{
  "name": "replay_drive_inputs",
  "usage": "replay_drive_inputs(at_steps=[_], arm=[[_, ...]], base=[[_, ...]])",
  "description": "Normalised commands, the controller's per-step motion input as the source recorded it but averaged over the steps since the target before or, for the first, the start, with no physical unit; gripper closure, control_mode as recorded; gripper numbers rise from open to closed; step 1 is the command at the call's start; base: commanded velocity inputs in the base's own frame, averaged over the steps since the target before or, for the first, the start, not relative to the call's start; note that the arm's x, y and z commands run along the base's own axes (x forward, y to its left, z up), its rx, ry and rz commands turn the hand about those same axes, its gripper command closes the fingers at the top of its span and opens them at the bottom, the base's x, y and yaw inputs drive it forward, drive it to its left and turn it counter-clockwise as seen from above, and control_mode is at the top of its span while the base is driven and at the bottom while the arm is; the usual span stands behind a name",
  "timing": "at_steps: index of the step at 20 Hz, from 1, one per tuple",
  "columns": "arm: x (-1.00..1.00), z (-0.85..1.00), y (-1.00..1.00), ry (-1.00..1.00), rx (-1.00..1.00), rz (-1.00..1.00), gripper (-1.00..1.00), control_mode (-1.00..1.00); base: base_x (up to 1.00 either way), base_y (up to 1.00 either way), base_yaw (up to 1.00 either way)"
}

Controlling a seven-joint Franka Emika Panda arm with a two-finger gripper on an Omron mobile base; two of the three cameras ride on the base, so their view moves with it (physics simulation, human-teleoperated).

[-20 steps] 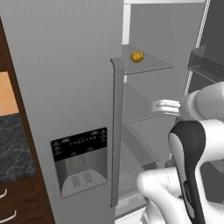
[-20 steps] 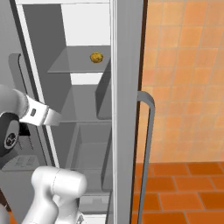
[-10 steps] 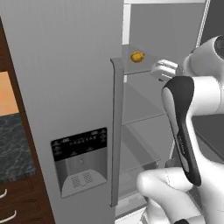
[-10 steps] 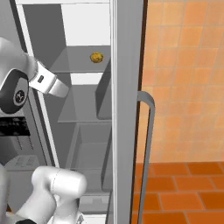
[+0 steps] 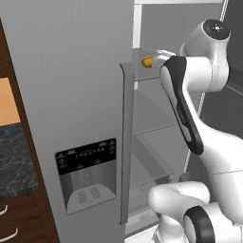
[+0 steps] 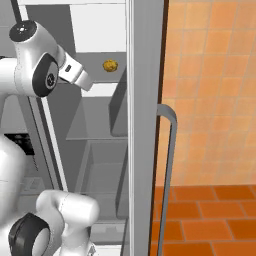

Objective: Place one squash and one steak in each tupperware on the nearby counter, to pack two identical lunches.

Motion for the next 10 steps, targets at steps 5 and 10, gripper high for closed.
replay_drive_inputs(at_steps=[5,10], arm=[[0.96,-0.13,-0.13,0.01,0.00,0.04,-1.00,-1.00],[0.85,-0.17,-0.09,0.00,0.00,0.00,-1.00,-1.00]], base=[[0.00,0.00,0.00],[0.00,0.00,0.00]])
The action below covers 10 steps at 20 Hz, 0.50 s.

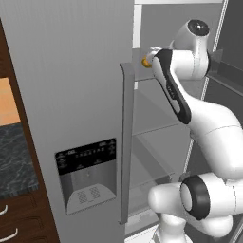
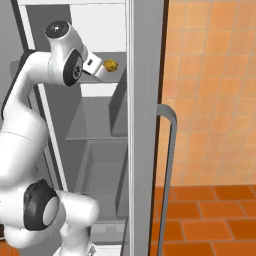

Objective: Place one squash and one steak in each tupperware on the nearby counter, to pack two identical lunches.

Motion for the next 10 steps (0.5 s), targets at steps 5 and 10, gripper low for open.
replay_drive_inputs(at_steps=[5,10], arm=[[0.90,-0.15,-0.03,0.02,0.00,0.00,-1.00,-1.00],[0.83,-0.11,0.00,0.01,0.00,0.00,-1.00,-1.00]], base=[[0.00,0.00,0.00],[0.00,0.00,0.00]])
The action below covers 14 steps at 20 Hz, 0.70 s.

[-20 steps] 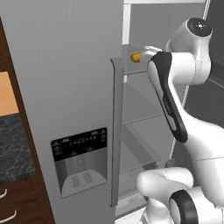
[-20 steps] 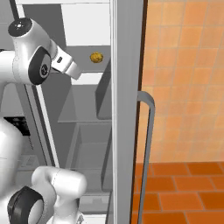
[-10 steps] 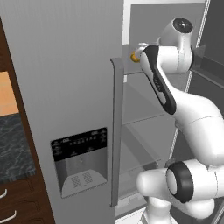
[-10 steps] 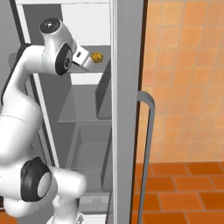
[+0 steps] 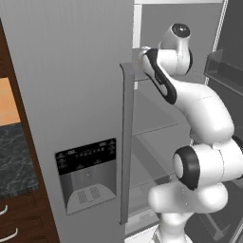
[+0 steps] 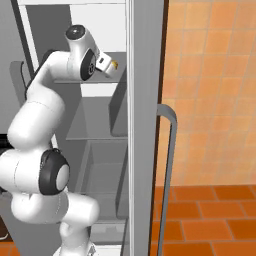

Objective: Place one squash and one steak in each tupperware on the nearby counter, to pack two identical lunches.

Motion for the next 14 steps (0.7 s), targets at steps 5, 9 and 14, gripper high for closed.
replay_drive_inputs(at_steps=[5,9,14], arm=[[0.63,-0.06,-0.04,0.04,0.00,0.00,-1.00,-1.00],[0.64,-0.18,-0.01,0.00,0.00,0.00,-1.00,-1.00],[0.68,-0.23,0.00,0.00,0.00,0.00,-1.00,-1.00]], base=[[0.00,0.00,0.00],[0.00,0.00,0.00],[0.00,0.00,0.00]])
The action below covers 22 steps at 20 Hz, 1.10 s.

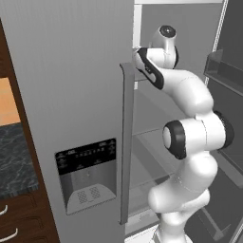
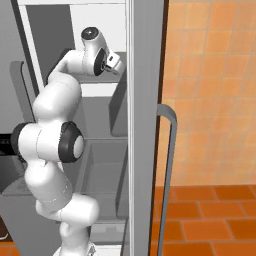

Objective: Place one squash and one steak in each tupperware on the nearby counter, to pack two identical lunches.

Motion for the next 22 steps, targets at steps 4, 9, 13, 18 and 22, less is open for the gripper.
replay_drive_inputs(at_steps=[4,9,13,18,22], arm=[[0.76,-0.17,0.00,0.00,0.00,0.00,-1.00,-1.00],[0.34,-0.36,0.00,0.00,-0.01,0.00,1.00,-1.00],[-0.27,-0.51,0.00,-0.01,0.00,0.00,1.00,-1.00],[-0.85,-0.18,0.00,-0.31,0.01,0.06,1.00,-1.00],[-1.00,0.14,0.00,-0.19,0.00,0.13,1.00,-1.00]], base=[[0.00,0.00,0.00],[0.00,0.00,0.00],[0.00,0.00,0.00],[0.00,0.00,0.00],[0.00,0.00,0.00]])
